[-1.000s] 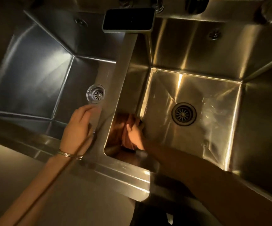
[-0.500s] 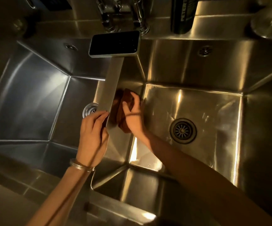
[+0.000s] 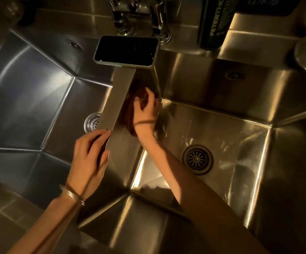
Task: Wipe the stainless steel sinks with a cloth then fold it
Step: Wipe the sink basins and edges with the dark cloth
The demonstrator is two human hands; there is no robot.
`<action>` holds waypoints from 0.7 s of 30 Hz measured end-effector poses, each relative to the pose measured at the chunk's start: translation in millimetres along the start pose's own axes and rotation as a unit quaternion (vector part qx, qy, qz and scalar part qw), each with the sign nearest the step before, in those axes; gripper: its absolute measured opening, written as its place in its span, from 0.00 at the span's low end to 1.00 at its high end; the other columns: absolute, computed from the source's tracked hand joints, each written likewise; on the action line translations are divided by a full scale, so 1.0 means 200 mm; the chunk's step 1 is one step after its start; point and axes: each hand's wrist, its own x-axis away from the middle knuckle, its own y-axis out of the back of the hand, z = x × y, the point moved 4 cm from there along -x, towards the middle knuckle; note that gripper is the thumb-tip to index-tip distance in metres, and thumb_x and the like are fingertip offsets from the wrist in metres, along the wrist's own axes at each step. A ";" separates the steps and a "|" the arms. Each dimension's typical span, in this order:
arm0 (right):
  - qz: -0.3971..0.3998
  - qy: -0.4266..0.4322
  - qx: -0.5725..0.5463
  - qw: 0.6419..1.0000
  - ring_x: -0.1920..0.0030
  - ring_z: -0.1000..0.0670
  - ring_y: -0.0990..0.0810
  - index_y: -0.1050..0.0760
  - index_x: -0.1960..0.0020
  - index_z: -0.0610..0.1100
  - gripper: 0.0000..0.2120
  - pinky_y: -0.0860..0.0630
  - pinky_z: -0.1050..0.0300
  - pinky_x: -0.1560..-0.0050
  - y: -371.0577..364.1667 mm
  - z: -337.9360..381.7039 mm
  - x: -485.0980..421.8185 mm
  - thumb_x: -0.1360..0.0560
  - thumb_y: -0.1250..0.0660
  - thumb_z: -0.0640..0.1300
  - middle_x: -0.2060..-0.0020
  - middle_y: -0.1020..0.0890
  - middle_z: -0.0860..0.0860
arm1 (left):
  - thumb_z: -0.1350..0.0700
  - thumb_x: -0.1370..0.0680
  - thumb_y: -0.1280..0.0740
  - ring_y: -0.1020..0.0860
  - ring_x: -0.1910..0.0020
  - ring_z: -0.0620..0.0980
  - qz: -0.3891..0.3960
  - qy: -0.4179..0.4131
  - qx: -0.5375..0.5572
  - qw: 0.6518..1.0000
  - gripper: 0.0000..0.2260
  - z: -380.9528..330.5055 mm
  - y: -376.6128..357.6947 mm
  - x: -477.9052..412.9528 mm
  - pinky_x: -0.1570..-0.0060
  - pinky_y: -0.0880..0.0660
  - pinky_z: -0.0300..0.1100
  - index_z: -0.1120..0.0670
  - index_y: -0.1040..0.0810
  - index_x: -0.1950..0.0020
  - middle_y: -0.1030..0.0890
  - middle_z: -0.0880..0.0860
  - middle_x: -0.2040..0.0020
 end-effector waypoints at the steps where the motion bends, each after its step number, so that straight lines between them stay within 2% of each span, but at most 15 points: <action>1: -0.020 0.004 0.010 1.000 0.34 0.44 0.33 0.36 0.29 0.47 0.21 0.34 0.67 0.46 -0.01 -0.01 -0.04 0.21 0.39 0.43 0.31 0.38 0.41 | 0.54 0.23 0.44 0.32 0.41 0.58 -0.001 -0.001 -0.001 1.000 0.20 0.00 0.00 0.00 0.39 0.42 0.37 0.62 0.29 0.35 0.29 0.62 0.39; 2: -0.044 0.006 0.024 0.999 0.35 0.43 0.32 0.35 0.29 0.46 0.21 0.35 0.66 0.47 0.00 -0.02 -0.09 0.21 0.39 0.43 0.32 0.37 0.40 | 0.54 0.23 0.43 0.32 0.41 0.58 -0.001 -0.002 -0.002 1.000 0.19 0.00 0.00 0.00 0.38 0.42 0.36 0.62 0.29 0.35 0.29 0.61 0.39; 4: -0.075 -0.018 0.066 0.995 0.37 0.40 0.31 0.34 0.29 0.46 0.21 0.37 0.61 0.43 0.00 -0.09 -0.21 0.21 0.38 0.45 0.34 0.34 0.37 | 0.55 0.23 0.43 0.32 0.40 0.57 -0.001 -0.002 0.003 1.000 0.19 0.00 0.01 0.00 0.36 0.42 0.34 0.61 0.29 0.35 0.29 0.60 0.38; 6: -0.075 -0.056 0.101 0.990 0.36 0.38 0.31 0.35 0.28 0.44 0.21 0.41 0.60 0.40 0.02 -0.19 -0.35 0.21 0.40 0.45 0.34 0.33 0.36 | 0.55 0.23 0.43 0.33 0.39 0.54 -0.001 0.002 0.014 1.000 0.19 0.01 0.01 0.00 0.34 0.43 0.32 0.60 0.29 0.34 0.29 0.59 0.38; 9: -0.008 -0.128 0.119 0.984 0.34 0.39 0.33 0.38 0.27 0.45 0.21 0.39 0.59 0.39 0.06 -0.35 -0.51 0.19 0.43 0.46 0.30 0.35 0.38 | 0.51 0.21 0.44 0.35 0.37 0.48 -0.005 0.016 0.032 0.999 0.19 0.01 0.00 0.02 0.33 0.43 0.32 0.57 0.30 0.33 0.30 0.55 0.36; 11: 0.039 -0.168 0.141 0.975 0.32 0.38 0.33 0.39 0.26 0.44 0.22 0.35 0.54 0.36 0.10 -0.38 -0.55 0.19 0.43 0.46 0.29 0.37 0.39 | 0.51 0.21 0.44 0.36 0.36 0.47 -0.003 0.014 0.031 0.999 0.19 0.01 0.01 0.02 0.33 0.44 0.33 0.58 0.29 0.33 0.30 0.55 0.36; 13: 0.059 -0.138 0.181 0.972 0.33 0.38 0.32 0.39 0.26 0.43 0.23 0.34 0.52 0.36 0.13 -0.32 -0.54 0.20 0.41 0.45 0.29 0.36 0.39 | 0.53 0.22 0.42 0.35 0.37 0.48 -0.003 0.016 0.031 0.999 0.19 0.01 0.01 0.02 0.33 0.44 0.32 0.58 0.28 0.34 0.29 0.56 0.37; 15: 0.067 -0.036 0.239 0.968 0.33 0.38 0.33 0.37 0.28 0.44 0.23 0.34 0.51 0.35 0.20 -0.23 -0.51 0.21 0.38 0.44 0.30 0.37 0.37 | 0.53 0.23 0.42 0.36 0.37 0.47 0.004 0.021 0.038 0.999 0.19 0.02 0.00 0.01 0.33 0.44 0.31 0.58 0.29 0.33 0.29 0.57 0.36; 17: 0.076 0.055 0.306 0.948 0.34 0.37 0.33 0.35 0.28 0.46 0.24 0.32 0.49 0.34 0.28 -0.21 -0.51 0.23 0.35 0.42 0.30 0.39 0.37 | 0.53 0.23 0.43 0.36 0.36 0.47 0.010 0.023 0.037 0.999 0.19 0.03 -0.01 0.01 0.33 0.44 0.31 0.57 0.29 0.33 0.29 0.57 0.36; 19: 0.086 0.077 0.372 0.921 0.34 0.36 0.33 0.36 0.28 0.47 0.25 0.34 0.48 0.34 0.35 -0.27 -0.56 0.23 0.36 0.43 0.31 0.39 0.37 | 0.53 0.23 0.43 0.36 0.36 0.47 0.007 0.019 0.036 0.999 0.19 0.03 -0.01 0.01 0.33 0.44 0.33 0.58 0.29 0.34 0.29 0.57 0.36; 21: 0.107 0.049 0.452 0.884 0.33 0.34 0.36 0.39 0.26 0.51 0.26 0.37 0.46 0.33 0.38 -0.38 -0.60 0.22 0.38 0.48 0.30 0.40 0.37 | 0.52 0.22 0.43 0.36 0.36 0.47 0.004 0.015 0.038 0.999 0.19 0.03 0.00 0.01 0.33 0.43 0.33 0.58 0.28 0.34 0.29 0.57 0.36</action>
